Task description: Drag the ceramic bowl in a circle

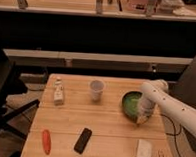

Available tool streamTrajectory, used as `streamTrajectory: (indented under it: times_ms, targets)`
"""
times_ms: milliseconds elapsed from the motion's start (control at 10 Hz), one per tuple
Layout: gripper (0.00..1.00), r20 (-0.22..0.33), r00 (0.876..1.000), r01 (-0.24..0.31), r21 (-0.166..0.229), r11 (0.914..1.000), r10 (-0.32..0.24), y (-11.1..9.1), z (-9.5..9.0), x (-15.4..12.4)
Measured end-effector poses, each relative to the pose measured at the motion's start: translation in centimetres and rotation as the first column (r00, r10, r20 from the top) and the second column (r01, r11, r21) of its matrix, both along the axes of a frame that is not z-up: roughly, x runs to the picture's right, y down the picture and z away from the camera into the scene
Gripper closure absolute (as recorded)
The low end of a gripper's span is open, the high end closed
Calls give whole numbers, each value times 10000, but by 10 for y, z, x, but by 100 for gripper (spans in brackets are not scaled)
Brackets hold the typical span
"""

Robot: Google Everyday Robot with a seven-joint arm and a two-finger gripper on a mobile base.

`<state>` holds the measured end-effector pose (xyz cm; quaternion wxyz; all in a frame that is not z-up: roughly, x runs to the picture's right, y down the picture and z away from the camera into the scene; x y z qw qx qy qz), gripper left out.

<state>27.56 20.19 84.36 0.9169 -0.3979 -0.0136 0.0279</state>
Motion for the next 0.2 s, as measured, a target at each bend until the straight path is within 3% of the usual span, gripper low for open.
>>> streamTrajectory:
  times_ms: [200]
  targets:
    - [100, -11, 10000, -19, 0, 10000, 19, -1, -1, 1]
